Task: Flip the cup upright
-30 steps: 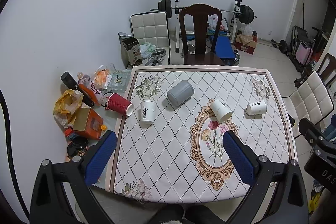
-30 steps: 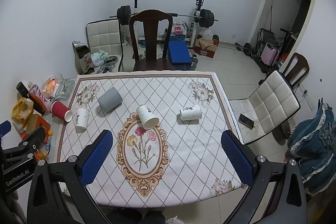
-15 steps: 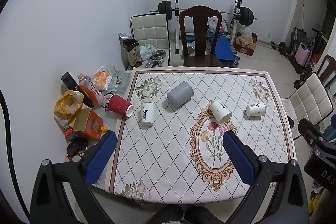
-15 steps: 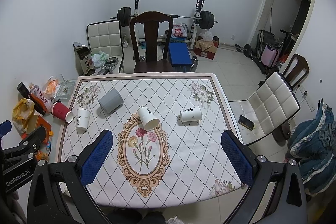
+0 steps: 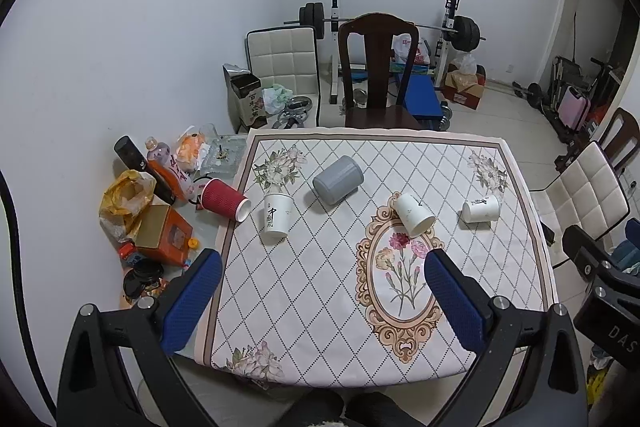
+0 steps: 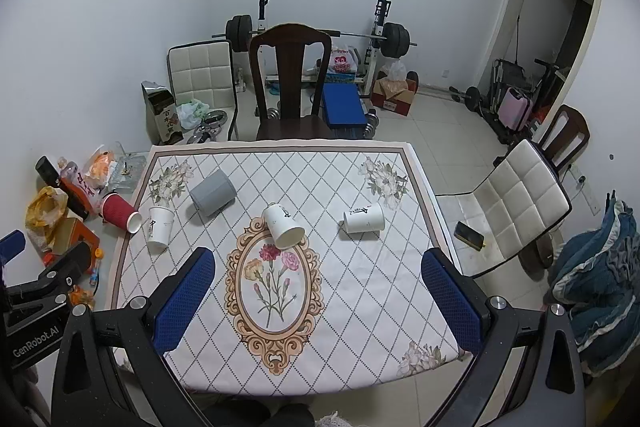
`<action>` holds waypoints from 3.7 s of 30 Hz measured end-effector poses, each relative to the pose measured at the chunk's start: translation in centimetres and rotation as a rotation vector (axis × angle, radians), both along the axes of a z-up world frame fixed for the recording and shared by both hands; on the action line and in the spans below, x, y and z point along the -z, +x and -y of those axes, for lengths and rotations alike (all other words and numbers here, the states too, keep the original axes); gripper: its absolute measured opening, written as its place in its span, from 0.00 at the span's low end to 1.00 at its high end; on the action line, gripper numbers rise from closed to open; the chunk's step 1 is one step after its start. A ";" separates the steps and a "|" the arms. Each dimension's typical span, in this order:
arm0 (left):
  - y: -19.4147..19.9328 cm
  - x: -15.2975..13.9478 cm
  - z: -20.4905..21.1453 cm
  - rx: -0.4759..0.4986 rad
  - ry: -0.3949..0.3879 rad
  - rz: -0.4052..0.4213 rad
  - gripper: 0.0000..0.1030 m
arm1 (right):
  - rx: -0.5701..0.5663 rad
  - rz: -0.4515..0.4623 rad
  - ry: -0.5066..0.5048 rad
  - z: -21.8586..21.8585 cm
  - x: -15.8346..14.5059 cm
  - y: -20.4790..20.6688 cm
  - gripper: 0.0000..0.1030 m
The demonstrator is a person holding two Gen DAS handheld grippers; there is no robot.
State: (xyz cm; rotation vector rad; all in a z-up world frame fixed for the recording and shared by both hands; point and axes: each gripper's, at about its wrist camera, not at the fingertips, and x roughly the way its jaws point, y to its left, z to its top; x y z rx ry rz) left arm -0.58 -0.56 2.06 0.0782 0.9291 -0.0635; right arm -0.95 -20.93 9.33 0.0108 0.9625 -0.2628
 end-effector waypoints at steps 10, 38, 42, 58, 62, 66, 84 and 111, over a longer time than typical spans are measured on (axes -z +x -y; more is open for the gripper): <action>-0.3 -0.1 0.2 -0.001 -0.003 0.007 1.00 | -0.011 0.009 -0.002 -0.1 -1.4 0.1 1.00; 0.6 0.1 1.6 -0.021 -0.011 -0.009 1.00 | -0.019 -0.005 0.012 0.6 -1.0 0.5 1.00; 2.3 3.0 2.0 -0.056 0.037 -0.047 1.00 | -0.034 -0.070 0.033 1.7 2.0 2.1 1.00; 13.4 18.9 1.1 0.072 0.253 -0.299 1.00 | -0.014 -0.482 0.126 2.0 26.8 10.7 1.00; 17.9 22.8 0.6 0.134 0.322 -0.334 1.00 | -0.003 -0.577 0.138 0.1 32.7 13.4 1.00; 22.0 25.5 1.0 0.202 0.367 -0.335 1.00 | -0.008 -0.634 0.133 -1.7 37.1 16.3 1.00; 32.4 34.4 7.5 0.599 0.428 -0.479 0.97 | 0.138 -0.747 0.147 -2.4 44.7 22.5 1.00; 27.1 31.7 8.5 0.482 0.382 -0.457 0.77 | 0.215 -0.721 0.115 4.4 40.2 18.0 1.00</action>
